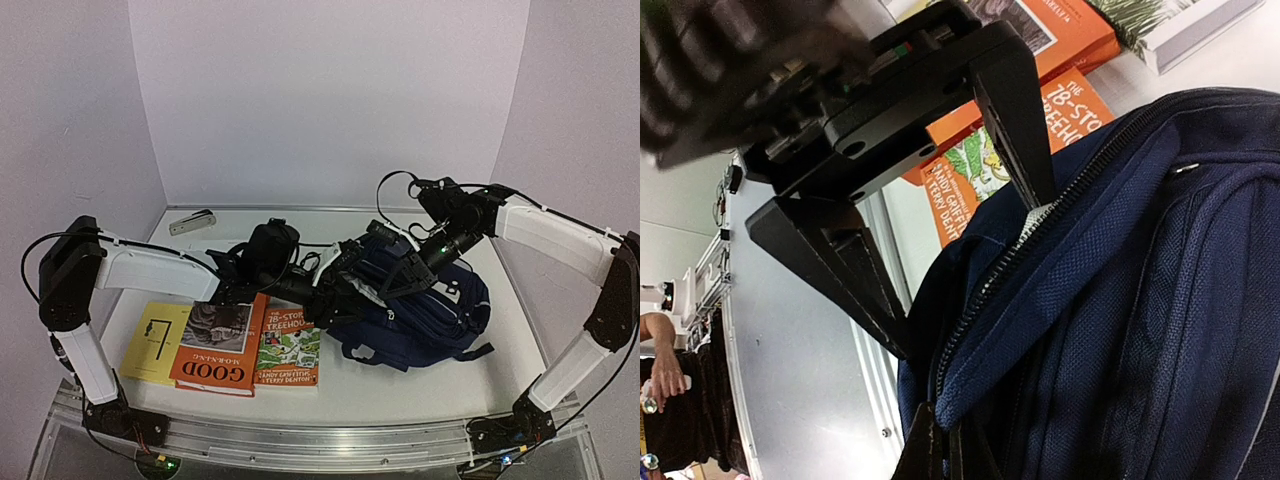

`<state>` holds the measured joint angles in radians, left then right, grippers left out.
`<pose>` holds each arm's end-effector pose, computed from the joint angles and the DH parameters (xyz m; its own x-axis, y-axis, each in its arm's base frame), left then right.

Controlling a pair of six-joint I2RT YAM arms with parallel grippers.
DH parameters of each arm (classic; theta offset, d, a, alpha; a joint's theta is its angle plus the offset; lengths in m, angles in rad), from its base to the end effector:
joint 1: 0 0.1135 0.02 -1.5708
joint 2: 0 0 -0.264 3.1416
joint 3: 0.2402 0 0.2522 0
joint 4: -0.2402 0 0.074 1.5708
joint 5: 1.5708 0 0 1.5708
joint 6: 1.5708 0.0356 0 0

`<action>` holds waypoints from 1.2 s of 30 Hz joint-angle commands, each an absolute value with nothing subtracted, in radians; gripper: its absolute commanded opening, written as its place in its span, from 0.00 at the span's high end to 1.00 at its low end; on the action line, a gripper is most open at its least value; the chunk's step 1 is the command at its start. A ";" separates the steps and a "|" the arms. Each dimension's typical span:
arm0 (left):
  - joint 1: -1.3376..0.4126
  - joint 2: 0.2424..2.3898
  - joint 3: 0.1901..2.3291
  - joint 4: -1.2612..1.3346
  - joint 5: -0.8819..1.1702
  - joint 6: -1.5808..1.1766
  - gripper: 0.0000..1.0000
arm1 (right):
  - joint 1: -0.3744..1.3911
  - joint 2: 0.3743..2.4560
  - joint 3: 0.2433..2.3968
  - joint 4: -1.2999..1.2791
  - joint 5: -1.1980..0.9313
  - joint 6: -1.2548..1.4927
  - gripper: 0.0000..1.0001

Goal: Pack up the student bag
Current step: Unzip the student bag at the center of the board.

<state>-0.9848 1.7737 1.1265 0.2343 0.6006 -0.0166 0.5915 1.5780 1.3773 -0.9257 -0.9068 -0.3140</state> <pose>0.2042 -0.3440 0.2308 -0.2380 0.3339 -0.9121 0.9698 0.0305 -0.2419 0.2460 0.1990 0.3008 -0.5199 -0.5785 -0.6285 -0.8256 0.1515 0.5435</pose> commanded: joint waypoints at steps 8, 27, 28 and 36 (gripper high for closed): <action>-1.081 1.818 1.215 0.069 0.526 0.323 0.38 | 0.594 1.527 1.375 -0.922 -1.033 -0.344 1.00; -1.100 1.829 1.314 0.148 0.465 0.046 1.00 | 0.531 1.521 1.509 -0.947 -0.828 -0.282 0.54; -1.095 1.838 1.334 0.158 0.466 0.020 1.00 | 0.517 1.511 1.512 -0.947 -0.820 -0.276 0.53; -1.043 1.925 1.451 0.222 0.432 -0.139 1.00 | 0.463 1.308 1.438 -0.960 -0.770 -0.260 0.57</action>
